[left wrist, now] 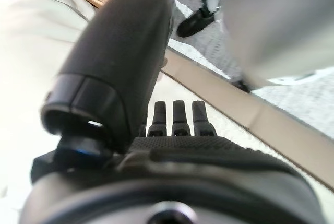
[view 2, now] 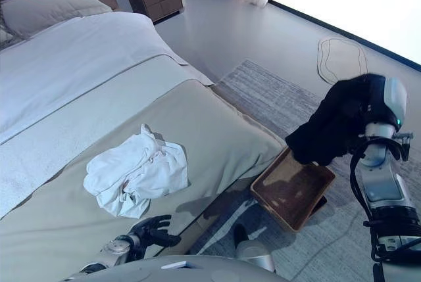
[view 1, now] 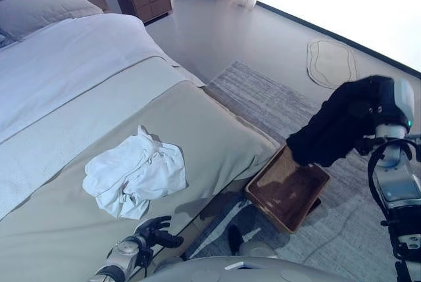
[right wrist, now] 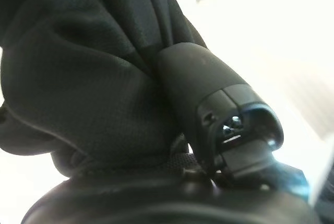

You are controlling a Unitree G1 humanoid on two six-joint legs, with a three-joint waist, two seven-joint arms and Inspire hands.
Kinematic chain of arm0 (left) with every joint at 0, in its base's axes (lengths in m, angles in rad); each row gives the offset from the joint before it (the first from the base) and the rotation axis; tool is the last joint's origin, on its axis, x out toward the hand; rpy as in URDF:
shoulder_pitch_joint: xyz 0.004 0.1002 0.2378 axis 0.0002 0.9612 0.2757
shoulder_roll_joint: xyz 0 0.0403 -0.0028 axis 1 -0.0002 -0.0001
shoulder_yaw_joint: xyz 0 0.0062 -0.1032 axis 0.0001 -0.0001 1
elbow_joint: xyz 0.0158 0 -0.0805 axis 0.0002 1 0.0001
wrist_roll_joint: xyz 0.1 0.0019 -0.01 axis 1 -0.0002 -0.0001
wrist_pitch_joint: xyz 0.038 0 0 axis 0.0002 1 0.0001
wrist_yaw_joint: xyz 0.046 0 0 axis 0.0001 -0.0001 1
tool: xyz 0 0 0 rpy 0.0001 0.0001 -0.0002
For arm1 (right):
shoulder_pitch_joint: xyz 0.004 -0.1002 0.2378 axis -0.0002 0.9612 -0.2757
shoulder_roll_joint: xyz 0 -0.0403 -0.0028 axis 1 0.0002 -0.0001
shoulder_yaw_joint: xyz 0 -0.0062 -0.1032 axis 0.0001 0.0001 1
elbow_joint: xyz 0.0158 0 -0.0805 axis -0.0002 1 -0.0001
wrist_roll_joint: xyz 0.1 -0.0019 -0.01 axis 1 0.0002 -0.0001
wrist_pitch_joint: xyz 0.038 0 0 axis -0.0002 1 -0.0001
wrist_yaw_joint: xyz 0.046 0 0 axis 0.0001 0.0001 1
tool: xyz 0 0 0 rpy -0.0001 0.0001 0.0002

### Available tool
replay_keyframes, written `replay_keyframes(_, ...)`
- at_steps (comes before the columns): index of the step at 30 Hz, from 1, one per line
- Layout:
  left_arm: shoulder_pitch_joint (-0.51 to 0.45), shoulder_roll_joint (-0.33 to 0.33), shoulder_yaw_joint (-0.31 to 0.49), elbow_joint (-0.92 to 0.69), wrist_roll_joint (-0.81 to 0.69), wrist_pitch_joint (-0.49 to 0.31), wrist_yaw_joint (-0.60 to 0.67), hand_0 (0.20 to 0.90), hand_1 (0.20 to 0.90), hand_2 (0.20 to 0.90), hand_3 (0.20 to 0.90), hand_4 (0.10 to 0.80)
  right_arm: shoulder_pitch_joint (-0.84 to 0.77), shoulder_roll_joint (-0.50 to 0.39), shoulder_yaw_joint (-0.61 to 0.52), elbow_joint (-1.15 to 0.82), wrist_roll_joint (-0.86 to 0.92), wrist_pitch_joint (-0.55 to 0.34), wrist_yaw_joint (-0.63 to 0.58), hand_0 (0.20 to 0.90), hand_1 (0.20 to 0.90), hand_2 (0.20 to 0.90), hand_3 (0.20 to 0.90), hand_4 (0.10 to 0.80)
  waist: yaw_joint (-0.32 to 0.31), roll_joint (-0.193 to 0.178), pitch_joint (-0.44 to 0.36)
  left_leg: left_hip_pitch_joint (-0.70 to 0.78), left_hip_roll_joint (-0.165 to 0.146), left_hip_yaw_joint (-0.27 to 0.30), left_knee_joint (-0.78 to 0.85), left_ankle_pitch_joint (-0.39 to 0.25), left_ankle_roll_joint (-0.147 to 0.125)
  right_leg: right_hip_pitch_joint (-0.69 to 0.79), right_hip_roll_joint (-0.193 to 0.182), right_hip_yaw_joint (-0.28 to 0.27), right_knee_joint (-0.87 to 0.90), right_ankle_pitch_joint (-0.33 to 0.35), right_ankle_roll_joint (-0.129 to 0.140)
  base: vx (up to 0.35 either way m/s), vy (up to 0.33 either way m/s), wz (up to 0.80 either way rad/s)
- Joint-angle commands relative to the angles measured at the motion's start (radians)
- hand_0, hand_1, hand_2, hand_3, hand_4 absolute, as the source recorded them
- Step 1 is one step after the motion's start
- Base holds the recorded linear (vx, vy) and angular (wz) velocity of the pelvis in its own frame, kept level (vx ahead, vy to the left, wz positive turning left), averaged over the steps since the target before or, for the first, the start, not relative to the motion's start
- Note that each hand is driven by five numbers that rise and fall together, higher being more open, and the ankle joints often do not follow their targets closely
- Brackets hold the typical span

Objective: Pick up the clothes from the bed and place them into the basket

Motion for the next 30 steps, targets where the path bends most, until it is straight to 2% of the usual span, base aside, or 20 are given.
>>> replay_keyframes(1, -0.058, 0.065, -0.049, 0.037, 0.01, -0.009, -0.004, 0.9, 0.9, 0.9, 0.9, 0.8, -0.178, -0.059, -0.019, 0.031, -0.002, -0.011, -0.048, 0.3, 0.3, 0.3, 0.2, 0.1, 0.036, -0.02, -0.033, -0.027, -0.039, -0.026, 0.005, -0.075, 0.02, -0.025, -0.016, -0.067, 0.056, -0.043, -0.018, -0.099, -0.065, 0.02)
replay_keyframes(11, -0.164, 0.077, -0.104, -0.017, -0.057, -0.018, 0.003, 0.9, 0.9, 0.9, 0.9, 0.8, -0.345, -0.101, 0.125, 0.416, 0.022, 0.114, -0.04, 0.3, 0.3, 0.3, 0.2, 0.1, 0.046, 0.032, 0.063, -0.121, -0.039, -0.051, 0.005, -0.03, -0.007, -0.108, -0.026, -0.086, 0.061, -0.029, -0.025, -0.167, -0.05, 0.08)
replay_keyframes(12, -0.174, 0.077, -0.112, -0.027, -0.065, -0.018, 0.006, 0.9, 0.9, 0.9, 0.9, 0.8, -0.355, -0.104, 0.137, 0.454, 0.028, 0.129, -0.034, 0.347, 0.347, 0.347, 0.255, 0.155, 0.047, 0.037, 0.074, -0.131, -0.038, -0.052, 0.005, -0.025, -0.009, -0.116, -0.026, -0.087, 0.062, -0.028, -0.026, -0.125, -0.052, 0.02)
replay_keyframes(13, -0.187, 0.077, -0.12, -0.036, -0.07, -0.021, 0.007, 0.9, 0.9, 0.9, 0.9, 0.8, -0.367, -0.105, 0.151, 0.509, 0.033, 0.127, -0.037, 0.439, 0.439, 0.439, 0.362, 0.262, 0.048, 0.044, 0.086, -0.141, -0.037, -0.055, 0.005, -0.019, -0.011, -0.125, -0.026, -0.089, 0.063, -0.027, -0.028, -0.146, -0.061, 0.03)
replay_keyframes(15, -0.203, 0.077, -0.129, -0.048, -0.079, -0.026, 0.007, 0.9, 0.9, 0.9, 0.9, 0.8, -0.376, -0.106, 0.159, 0.557, 0.064, 0.117, -0.056, 0.446, 0.446, 0.446, 0.37, 0.27, 0.049, 0.055, 0.103, -0.153, -0.036, -0.058, 0.005, -0.012, -0.015, -0.136, -0.026, -0.092, 0.063, -0.024, -0.03, -0.116, -0.055, 0.03)
replay_keyframes(16, -0.208, 0.077, -0.133, -0.053, -0.083, -0.031, 0.008, 0.9, 0.9, 0.9, 0.9, 0.8, -0.381, -0.103, 0.156, 0.573, 0.081, 0.118, -0.062, 0.476, 0.476, 0.476, 0.406, 0.306, 0.049, 0.059, 0.11, -0.159, -0.036, -0.059, 0.005, -0.009, -0.016, -0.142, -0.026, -0.093, 0.063, -0.023, -0.031, -0.132, -0.061, 0.05)
replay_keyframes(17, -0.216, 0.076, -0.141, -0.061, -0.09, -0.041, 0.008, 0.9, 0.9, 0.9, 0.9, 0.8, -0.393, -0.099, 0.151, 0.606, 0.1, 0.111, -0.081, 0.867, 0.867, 0.867, 0.862, 0.762, 0.05, 0.07, 0.123, -0.17, -0.037, -0.06, 0.005, -0.004, -0.019, -0.153, -0.027, -0.094, 0.064, -0.022, -0.032, -0.131, -0.046, 0.05)
replay_keyframes(18, -0.223, 0.076, -0.143, -0.069, -0.095, -0.042, 0.008, 0.9, 0.9, 0.9, 0.9, 0.8, -0.4, -0.098, 0.149, 0.623, 0.106, 0.107, -0.088, 0.9, 0.9, 0.9, 0.9, 0.8, 0.05, 0.077, 0.132, -0.178, -0.038, -0.061, 0.005, -0.001, -0.021, -0.161, -0.028, -0.096, 0.065, -0.021, -0.032, -0.121, -0.03, 0.07)
replay_keyframes(25, -0.225, 0.089, -0.149, -0.101, -0.122, -0.043, 0.001, 0.9, 0.9, 0.9, 0.9, 0.8, -0.426, -0.121, 0.144, 0.632, 0.141, 0.078, -0.107, 0.9, 0.9, 0.9, 0.9, 0.8, 0.04, 0.117, 0.171, -0.211, -0.048, -0.063, 0.005, 0.01, -0.03, -0.202, -0.03, -0.094, 0.065, -0.012, -0.033, -0.076, 0.007, 0.04)
replay_keyframes(30, -0.207, 0.094, -0.13, -0.094, -0.119, -0.032, -0.004, 0.9, 0.9, 0.9, 0.9, 0.8, -0.408, -0.125, 0.134, 0.611, 0.147, 0.061, -0.114, 0.9, 0.9, 0.9, 0.9, 0.8, 0.034, 0.116, 0.171, -0.21, -0.05, -0.055, 0.005, 0.009, -0.034, -0.206, -0.031, -0.091, 0.058, -0.005, -0.029, 0.0, 0.0, 0.0)
